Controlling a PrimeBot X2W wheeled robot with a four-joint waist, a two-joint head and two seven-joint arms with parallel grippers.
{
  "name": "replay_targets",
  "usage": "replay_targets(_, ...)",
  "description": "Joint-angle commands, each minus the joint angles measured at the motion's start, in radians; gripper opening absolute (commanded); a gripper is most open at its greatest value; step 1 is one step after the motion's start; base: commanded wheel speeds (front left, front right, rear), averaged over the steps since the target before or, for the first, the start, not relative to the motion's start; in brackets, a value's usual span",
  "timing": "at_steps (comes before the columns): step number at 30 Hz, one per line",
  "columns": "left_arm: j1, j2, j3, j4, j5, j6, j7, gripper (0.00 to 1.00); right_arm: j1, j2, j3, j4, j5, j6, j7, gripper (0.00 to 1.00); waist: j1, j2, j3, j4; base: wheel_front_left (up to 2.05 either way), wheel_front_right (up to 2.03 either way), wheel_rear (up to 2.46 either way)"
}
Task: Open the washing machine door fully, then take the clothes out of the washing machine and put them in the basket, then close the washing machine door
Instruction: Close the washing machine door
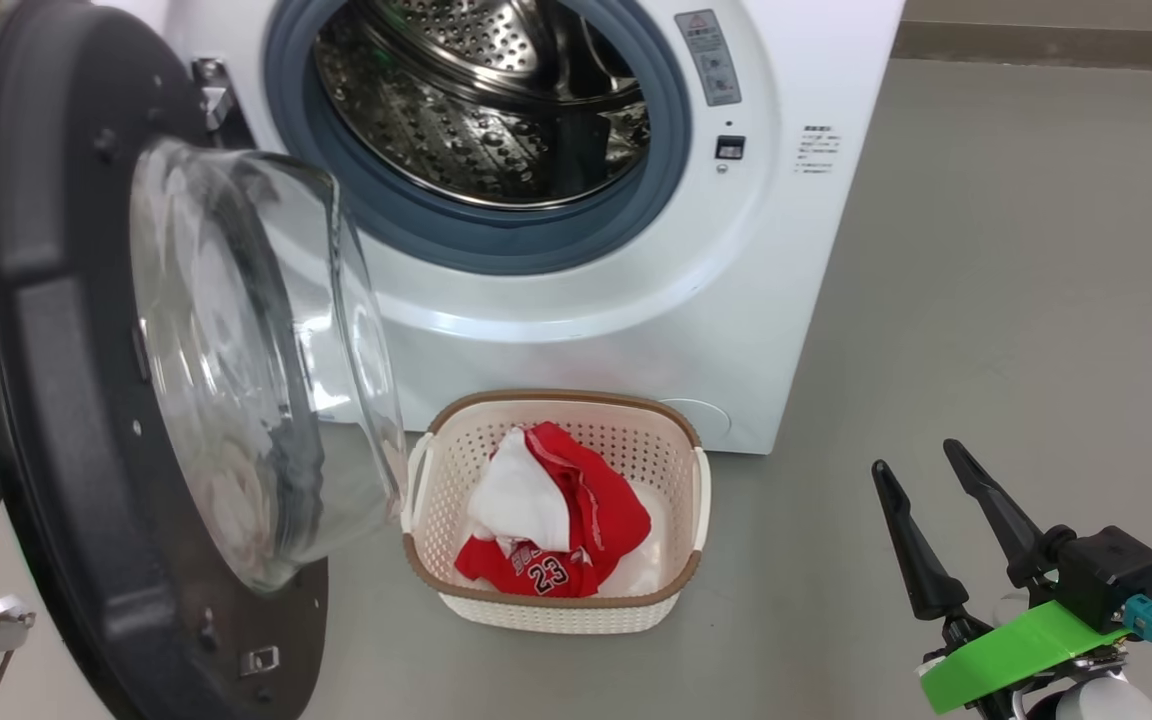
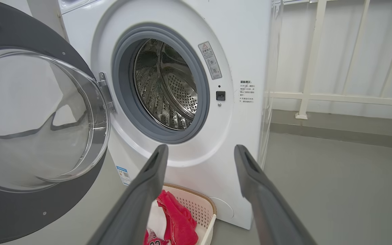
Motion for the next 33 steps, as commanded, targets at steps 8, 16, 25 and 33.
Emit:
replay_targets(8, 0.019, 0.011, -0.039, -0.070, -0.056, 0.006, -0.021, 0.00, -0.030, -0.018, 0.014, -0.017, 0.009, 0.007, -0.006, 1.00, 0.0000, 0.0000, 0.007, -0.044, 0.00, 0.00, 0.00)
replay_targets(16, 0.041, 0.010, -0.079, -0.085, -0.086, 0.016, -0.054, 0.00, -0.036, -0.020, 0.022, -0.015, 0.010, 0.007, -0.006, 1.00, 0.0000, 0.0000, 0.008, -0.078, 0.00, 0.00, 0.00)
replay_targets(25, 0.071, 0.009, -0.144, -0.080, -0.138, 0.021, -0.116, 0.00, -0.033, -0.018, 0.032, -0.016, 0.008, 0.007, -0.006, 1.00, 0.0000, 0.0000, -0.002, -0.125, 0.00, 0.00, 0.00)
replay_targets(33, 0.086, 0.009, -0.169, -0.073, -0.153, 0.022, -0.153, 0.00, -0.026, -0.014, 0.026, -0.016, 0.006, 0.007, -0.006, 1.00, 0.0000, 0.0000, -0.013, -0.141, 0.00, 0.00, 0.00)
